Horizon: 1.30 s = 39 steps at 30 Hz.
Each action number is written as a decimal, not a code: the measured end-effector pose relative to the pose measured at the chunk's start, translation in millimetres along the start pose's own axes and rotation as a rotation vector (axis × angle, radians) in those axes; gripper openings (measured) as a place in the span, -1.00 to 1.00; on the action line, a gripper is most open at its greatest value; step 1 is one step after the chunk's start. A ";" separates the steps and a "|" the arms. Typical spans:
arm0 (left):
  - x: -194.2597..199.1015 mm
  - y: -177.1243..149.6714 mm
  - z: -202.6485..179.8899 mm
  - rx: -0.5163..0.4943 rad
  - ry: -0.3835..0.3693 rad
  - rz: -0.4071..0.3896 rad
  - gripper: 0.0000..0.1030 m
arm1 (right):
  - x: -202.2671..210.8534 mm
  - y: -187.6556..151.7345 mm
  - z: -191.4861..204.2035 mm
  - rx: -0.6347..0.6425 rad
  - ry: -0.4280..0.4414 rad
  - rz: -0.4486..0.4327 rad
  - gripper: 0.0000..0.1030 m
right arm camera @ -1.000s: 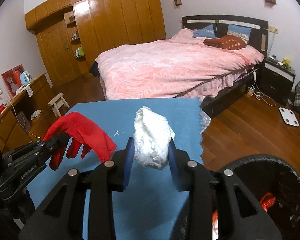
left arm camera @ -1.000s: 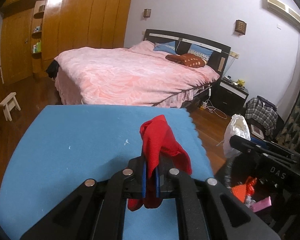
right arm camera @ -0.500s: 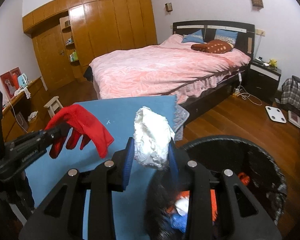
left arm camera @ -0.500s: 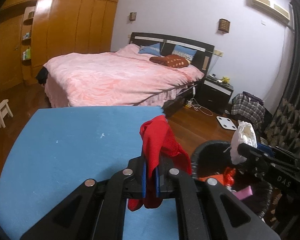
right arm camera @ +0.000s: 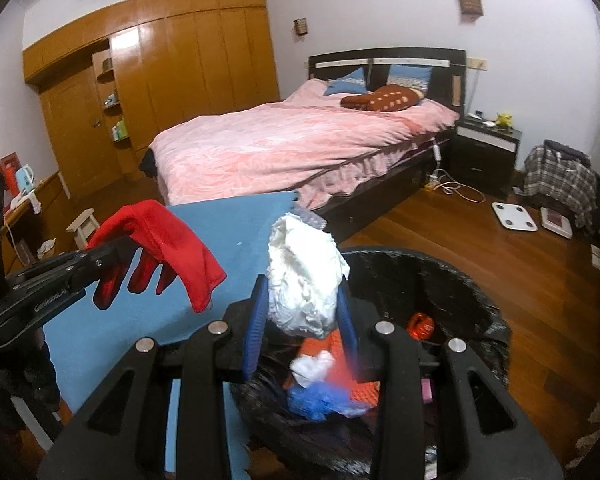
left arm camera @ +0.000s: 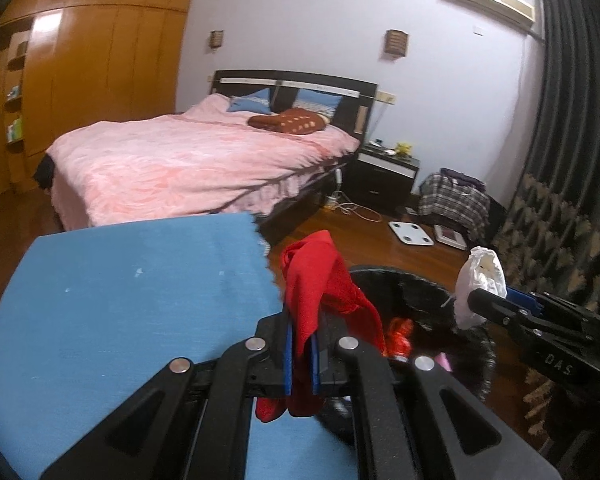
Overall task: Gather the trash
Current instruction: 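Carry the red cloth and white bundle over the bin and open both tools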
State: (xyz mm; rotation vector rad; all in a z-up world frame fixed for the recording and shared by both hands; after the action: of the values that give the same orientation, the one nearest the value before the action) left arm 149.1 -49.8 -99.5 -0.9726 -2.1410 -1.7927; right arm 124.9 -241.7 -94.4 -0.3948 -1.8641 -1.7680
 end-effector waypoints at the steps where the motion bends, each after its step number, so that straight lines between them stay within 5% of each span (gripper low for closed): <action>1: -0.8 -0.9 -6.8 -0.007 -0.011 0.001 -0.87 | 2.5 -2.0 -3.8 -0.003 -0.006 -0.001 -0.37; 17: -41.5 -4.8 -86.6 -0.090 -0.140 0.019 -0.88 | 17.2 -28.6 -75.2 -0.079 -0.128 0.008 -0.37; 39: -116.1 -13.6 -116.3 -0.117 -0.156 0.100 -0.87 | -38.1 -41.4 -115.6 -0.108 -0.148 0.080 -0.34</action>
State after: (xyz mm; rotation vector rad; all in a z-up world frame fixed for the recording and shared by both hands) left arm 199.9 -200.7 -142.3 -1.2634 -2.0521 -1.8674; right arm 153.6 -353.8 -150.3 -0.6478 -1.8288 -1.8333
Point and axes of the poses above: each gripper's, at about its wrist camera, not at the fingertips, and x roughly against the way its jaws point, z to its left, y to its top, the point moved 8 cm from there along -x, roughly the way its jaws point, and after that the axes turned 7 degrees about x, right-handed, at the moved point
